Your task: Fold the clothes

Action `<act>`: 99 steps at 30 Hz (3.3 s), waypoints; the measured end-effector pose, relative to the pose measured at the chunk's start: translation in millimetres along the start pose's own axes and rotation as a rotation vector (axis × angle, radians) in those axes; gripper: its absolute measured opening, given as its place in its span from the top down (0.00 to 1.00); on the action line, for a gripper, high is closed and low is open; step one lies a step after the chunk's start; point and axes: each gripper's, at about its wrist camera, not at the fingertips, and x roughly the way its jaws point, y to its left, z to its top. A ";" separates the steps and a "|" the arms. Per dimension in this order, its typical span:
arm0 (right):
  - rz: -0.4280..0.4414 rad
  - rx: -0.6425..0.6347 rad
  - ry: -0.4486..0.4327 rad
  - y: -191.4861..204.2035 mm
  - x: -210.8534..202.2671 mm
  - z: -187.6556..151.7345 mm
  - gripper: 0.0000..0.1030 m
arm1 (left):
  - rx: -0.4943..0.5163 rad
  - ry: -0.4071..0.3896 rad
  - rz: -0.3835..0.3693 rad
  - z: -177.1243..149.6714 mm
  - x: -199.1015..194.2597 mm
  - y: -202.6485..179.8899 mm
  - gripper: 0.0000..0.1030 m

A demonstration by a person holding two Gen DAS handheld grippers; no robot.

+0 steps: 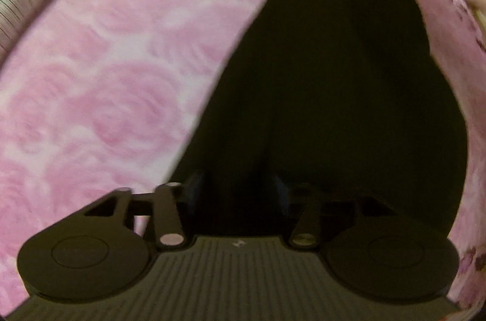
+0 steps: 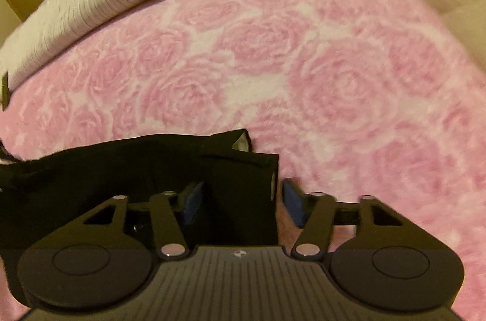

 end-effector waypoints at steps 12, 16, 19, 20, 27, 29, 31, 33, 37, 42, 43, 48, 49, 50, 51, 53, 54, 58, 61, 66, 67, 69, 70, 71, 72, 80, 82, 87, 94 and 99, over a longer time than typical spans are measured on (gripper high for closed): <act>0.121 -0.105 -0.038 37.8 -48.0 10.9 0.93 | -0.078 -0.030 0.050 -11.5 -61.1 21.6 0.99; 0.076 -0.102 -0.006 30.6 -7.9 22.1 0.81 | -0.115 0.040 0.061 1.0 -17.8 34.6 0.96; 0.076 -0.029 0.005 14.9 8.6 21.3 0.65 | -0.093 0.076 0.078 0.7 0.5 35.0 0.94; 0.079 -0.018 -0.012 11.9 3.6 18.0 0.64 | -0.100 0.074 0.080 -1.4 3.2 35.9 0.93; 0.128 0.047 -0.060 -17.7 -16.9 -7.6 0.43 | -0.158 0.057 0.075 -8.0 11.6 45.6 0.90; 0.173 0.090 -0.048 -29.1 -3.2 -8.4 0.43 | -0.146 0.059 0.075 -7.6 12.6 45.3 0.90; 0.223 0.126 -0.044 -38.5 13.6 -7.2 0.43 | -0.132 0.061 0.080 -8.9 7.8 42.0 0.90; 0.265 0.156 -0.034 -45.4 31.6 -7.1 0.43 | -0.119 0.064 0.088 -8.8 9.0 39.6 0.90; 0.330 0.198 -0.051 -50.0 48.6 -13.5 0.32 | -0.113 0.071 0.099 -7.6 10.2 37.7 0.90; 0.405 0.276 -0.021 -57.3 38.5 -13.4 0.86 | -0.120 0.072 0.101 -5.2 10.0 33.0 0.91; 0.407 0.282 -0.027 -56.8 32.5 -13.0 0.87 | -0.120 0.073 0.100 -3.8 9.4 31.7 0.92; 0.395 0.242 -0.041 -56.4 -14.0 -9.9 0.97 | -0.078 0.065 0.055 17.6 1.3 5.9 0.94; 0.381 0.232 -0.040 -62.2 -26.8 -9.1 1.00 | -0.069 0.056 0.035 26.0 -1.0 -2.2 0.94; 0.365 0.223 -0.040 -68.9 -39.7 -8.4 1.00 | -0.060 0.035 0.016 34.9 -3.0 -10.1 0.93; 0.350 0.214 -0.040 -75.6 -52.6 -7.7 1.00 | -0.052 0.011 -0.001 43.8 -4.9 -17.8 0.93; 0.302 0.206 -0.027 -92.7 -69.1 -9.5 1.00 | -0.037 -0.015 -0.009 61.3 -1.9 -29.7 0.93; 0.278 0.202 -0.020 -101.4 -76.6 -10.7 1.00 | -0.031 -0.020 -0.004 68.7 1.2 -34.2 0.92; 0.219 0.232 0.002 -117.4 -81.4 -16.7 0.99 | -0.042 -0.012 0.046 79.0 7.6 -37.8 0.87; 0.208 0.225 -0.019 -103.7 -75.2 -17.2 0.75 | -0.086 0.017 0.080 59.6 -2.5 -22.3 0.88; 0.156 0.227 -0.057 -89.6 -73.2 -17.0 0.53 | -0.150 0.043 0.117 8.3 -34.2 -4.2 0.90; 0.128 0.232 -0.060 -88.3 -72.5 -16.9 0.52 | -0.158 0.048 0.127 -2.2 -39.6 -3.6 0.89; -0.006 0.206 -0.089 -81.4 -75.5 -13.3 0.51 | -0.172 0.061 0.152 -23.2 -49.9 -3.5 0.89; -0.058 0.188 -0.112 -76.1 -79.3 -11.1 0.50 | -0.185 0.076 0.168 -36.6 -55.5 -3.8 0.85; -0.111 0.171 -0.135 -70.3 -83.4 -8.7 0.48 | -0.200 0.092 0.185 -50.8 -61.1 -4.3 0.77; -0.171 0.149 -0.150 -63.6 -86.8 -5.9 0.47 | -0.220 0.105 0.200 -65.8 -67.8 -5.0 0.71; -0.371 -0.037 -0.247 21.4 -93.9 -2.2 0.35 | -0.465 0.192 0.423 -227.0 -133.6 28.5 0.56; -0.352 -0.072 -0.226 49.5 -86.8 -6.3 0.31 | -0.513 0.186 0.464 -259.7 -145.5 49.8 0.51; -0.379 -0.119 -0.170 114.4 -62.7 -17.3 0.29 | -0.690 0.052 0.561 -327.0 -174.7 138.2 0.49; -0.417 -0.137 -0.108 193.6 -33.0 -45.8 0.24 | -0.760 -0.114 0.367 -353.5 -156.2 211.7 0.50; -0.397 -0.188 -0.098 237.6 -25.7 -46.7 0.22 | -0.782 -0.205 0.223 -358.2 -160.5 213.2 0.93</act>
